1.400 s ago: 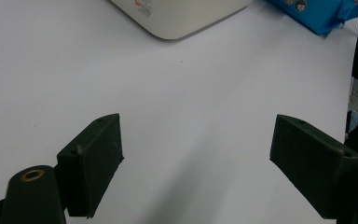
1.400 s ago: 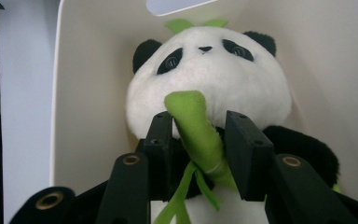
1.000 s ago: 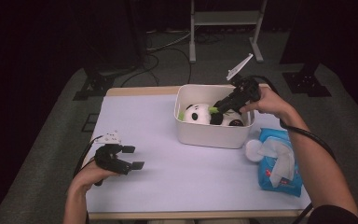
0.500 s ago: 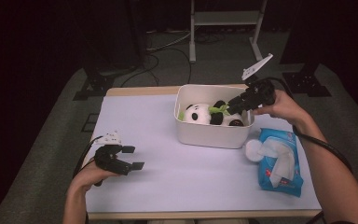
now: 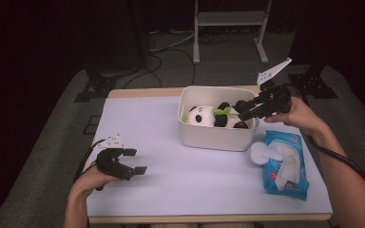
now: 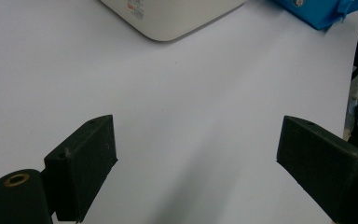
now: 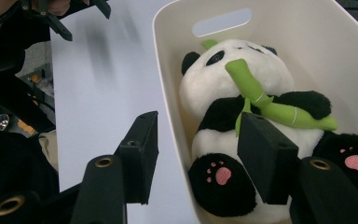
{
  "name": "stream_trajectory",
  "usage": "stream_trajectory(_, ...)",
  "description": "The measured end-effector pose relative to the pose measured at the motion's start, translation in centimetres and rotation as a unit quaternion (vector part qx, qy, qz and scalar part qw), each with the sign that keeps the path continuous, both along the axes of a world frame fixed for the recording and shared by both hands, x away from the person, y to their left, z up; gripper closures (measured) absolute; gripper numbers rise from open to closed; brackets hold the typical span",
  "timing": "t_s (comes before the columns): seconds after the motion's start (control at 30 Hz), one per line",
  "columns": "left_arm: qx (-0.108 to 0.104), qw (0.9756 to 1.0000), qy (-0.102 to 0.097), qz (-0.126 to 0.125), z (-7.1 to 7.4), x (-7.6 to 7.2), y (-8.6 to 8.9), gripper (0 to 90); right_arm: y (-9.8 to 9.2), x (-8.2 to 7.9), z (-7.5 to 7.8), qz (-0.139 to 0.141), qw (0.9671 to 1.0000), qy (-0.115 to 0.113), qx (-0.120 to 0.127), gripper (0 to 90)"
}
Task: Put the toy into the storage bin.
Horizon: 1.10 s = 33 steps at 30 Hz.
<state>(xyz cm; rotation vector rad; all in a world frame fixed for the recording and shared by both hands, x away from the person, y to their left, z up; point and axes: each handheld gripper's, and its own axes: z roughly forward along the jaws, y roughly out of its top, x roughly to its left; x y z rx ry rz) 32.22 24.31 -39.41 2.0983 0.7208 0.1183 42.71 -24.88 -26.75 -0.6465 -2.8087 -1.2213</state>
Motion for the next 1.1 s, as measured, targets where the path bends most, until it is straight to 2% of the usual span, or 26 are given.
stream_trajectory(0.5, 0.006, 1.0, -0.002, -0.004, -0.1, 0.0, -0.7, 10.2, -1.6, -2.1, -0.7, -0.01, 0.9999, -0.001, 0.011, 41.8)
stream_trajectory(0.63, 0.009, 1.0, -0.002, -0.002, -0.2, 0.0, -0.7, 10.2, -2.1, -2.8, -0.8, -0.015, 0.9997, -0.009, 0.018, 38.4)
stream_trajectory(1.1, 0.014, 0.9999, -0.001, -0.004, -0.3, 0.0, -0.8, 10.2, -3.3, -4.2, -2.0, -0.02, 0.9996, -0.003, 0.021, 37.7)
